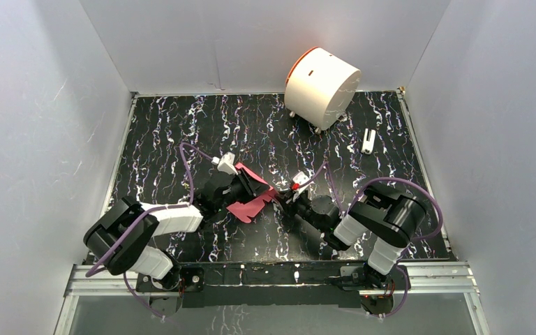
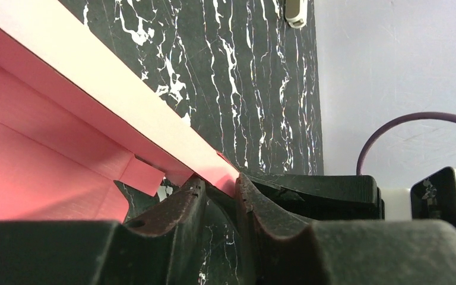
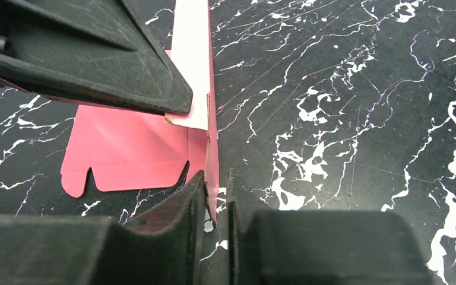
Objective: Fold the paper box
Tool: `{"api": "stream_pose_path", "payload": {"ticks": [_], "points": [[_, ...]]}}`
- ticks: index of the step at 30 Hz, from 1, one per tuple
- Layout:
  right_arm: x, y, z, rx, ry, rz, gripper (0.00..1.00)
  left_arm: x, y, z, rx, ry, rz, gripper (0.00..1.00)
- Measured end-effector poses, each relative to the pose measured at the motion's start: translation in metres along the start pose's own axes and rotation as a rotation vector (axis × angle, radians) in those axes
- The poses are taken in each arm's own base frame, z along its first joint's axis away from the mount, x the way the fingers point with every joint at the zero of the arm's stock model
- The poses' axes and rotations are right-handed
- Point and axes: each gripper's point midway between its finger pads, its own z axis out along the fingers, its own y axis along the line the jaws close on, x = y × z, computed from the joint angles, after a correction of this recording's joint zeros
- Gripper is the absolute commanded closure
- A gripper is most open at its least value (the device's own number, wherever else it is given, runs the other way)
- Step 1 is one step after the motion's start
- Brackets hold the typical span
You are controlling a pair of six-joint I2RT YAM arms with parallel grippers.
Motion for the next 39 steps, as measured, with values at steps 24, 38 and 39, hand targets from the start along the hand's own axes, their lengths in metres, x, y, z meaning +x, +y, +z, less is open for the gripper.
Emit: {"api": "stream_pose_path", "payload": {"ticks": [24, 38, 39], "points": [[0.001, 0.008, 0.003, -0.058, 0.009, -0.011, 0.92, -0.005, 0.017, -0.001, -0.004, -0.051, 0.353, 0.94], [-0.002, 0.014, 0.006, -0.089, 0.020, -0.010, 0.92, -0.014, 0.028, -0.002, -0.031, -0.181, 0.711, 0.81], [-0.002, 0.014, 0.006, -0.089, 0.021, -0.010, 0.92, -0.014, 0.030, -0.002, -0.038, -0.185, 0.722, 0.80]]}}
